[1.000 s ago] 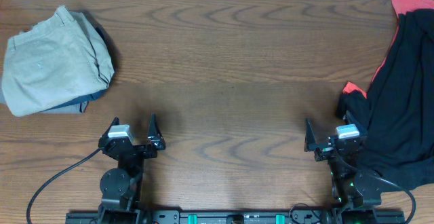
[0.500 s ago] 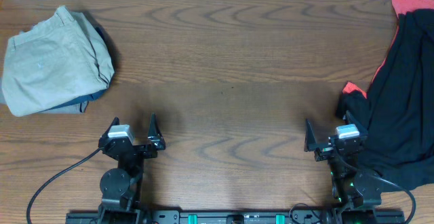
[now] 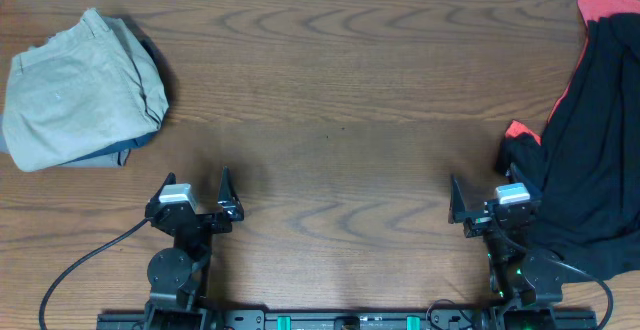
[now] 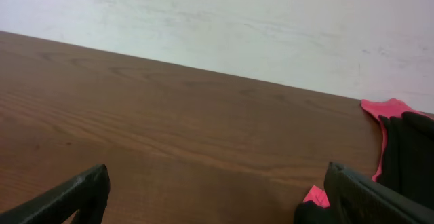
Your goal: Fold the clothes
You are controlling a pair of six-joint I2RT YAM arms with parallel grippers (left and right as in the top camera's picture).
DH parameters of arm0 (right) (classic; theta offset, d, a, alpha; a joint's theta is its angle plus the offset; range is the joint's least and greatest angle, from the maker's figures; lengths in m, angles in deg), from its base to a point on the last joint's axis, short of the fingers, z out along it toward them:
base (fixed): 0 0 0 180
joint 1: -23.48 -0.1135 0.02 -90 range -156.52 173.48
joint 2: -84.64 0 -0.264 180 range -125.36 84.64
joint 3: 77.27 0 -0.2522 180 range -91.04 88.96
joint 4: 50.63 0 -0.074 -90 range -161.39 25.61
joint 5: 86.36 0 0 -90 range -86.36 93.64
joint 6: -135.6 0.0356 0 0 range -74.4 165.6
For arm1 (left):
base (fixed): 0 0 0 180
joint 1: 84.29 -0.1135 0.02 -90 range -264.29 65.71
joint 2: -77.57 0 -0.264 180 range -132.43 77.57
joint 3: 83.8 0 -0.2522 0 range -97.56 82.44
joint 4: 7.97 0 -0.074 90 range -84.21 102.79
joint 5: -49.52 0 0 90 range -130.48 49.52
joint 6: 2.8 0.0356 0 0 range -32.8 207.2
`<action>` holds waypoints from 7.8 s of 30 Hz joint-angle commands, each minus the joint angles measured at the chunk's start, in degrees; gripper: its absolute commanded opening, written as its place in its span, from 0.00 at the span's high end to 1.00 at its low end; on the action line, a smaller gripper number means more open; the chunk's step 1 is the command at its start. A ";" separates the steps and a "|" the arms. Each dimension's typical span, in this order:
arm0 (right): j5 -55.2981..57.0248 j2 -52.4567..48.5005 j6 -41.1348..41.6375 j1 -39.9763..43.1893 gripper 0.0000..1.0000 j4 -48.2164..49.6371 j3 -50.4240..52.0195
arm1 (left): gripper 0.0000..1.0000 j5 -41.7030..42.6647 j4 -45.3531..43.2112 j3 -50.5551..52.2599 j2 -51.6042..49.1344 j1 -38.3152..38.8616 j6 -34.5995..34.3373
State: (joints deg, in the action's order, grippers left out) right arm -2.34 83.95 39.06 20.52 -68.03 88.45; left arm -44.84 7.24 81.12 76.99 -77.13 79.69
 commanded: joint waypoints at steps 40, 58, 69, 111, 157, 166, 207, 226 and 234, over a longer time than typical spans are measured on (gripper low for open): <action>3.21 -24.04 8.85 -0.37 0.01 -17.99 -20.70 | 0.02 3.98 32.17 -35.65 -31.41 -0.24 -1.20; 7.30 -69.68 10.75 3.02 0.03 -36.26 -48.39 | 0.02 3.98 40.52 -42.32 -33.18 -0.24 -1.20; 22.53 -83.19 22.73 10.43 0.48 -26.80 -48.39 | 0.02 3.98 40.52 -42.32 -33.18 -0.24 -1.20; 16.46 -81.64 24.96 15.10 0.99 -36.04 -61.83 | 0.02 3.96 40.52 -42.32 -33.18 -0.24 -1.18; -24.02 -90.20 19.02 -13.25 0.80 1.77 -78.01 | 0.02 3.96 40.22 -42.32 -33.20 -0.24 -1.18; -8.74 -93.92 20.72 -13.79 0.01 -15.76 -78.01 | 0.02 3.96 39.39 -42.32 -33.29 -0.24 -1.18; -26.93 -114.77 9.97 -15.98 0.99 -40.52 -73.75 | 0.02 3.93 38.97 -41.99 -33.48 -0.24 -1.18; -11.13 -112.08 25.05 -37.55 0.38 -29.18 -77.20 | 0.02 3.93 36.22 -41.99 -33.53 -0.24 -1.18; -2.08 -103.06 24.74 -23.71 0.06 -41.90 -77.18 | 0.02 4.50 35.95 -41.99 -33.70 -0.24 -8.96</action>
State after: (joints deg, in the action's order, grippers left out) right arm -11.48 -24.09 62.31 -8.00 -107.48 12.61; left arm -40.84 43.28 39.90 43.53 -77.13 76.37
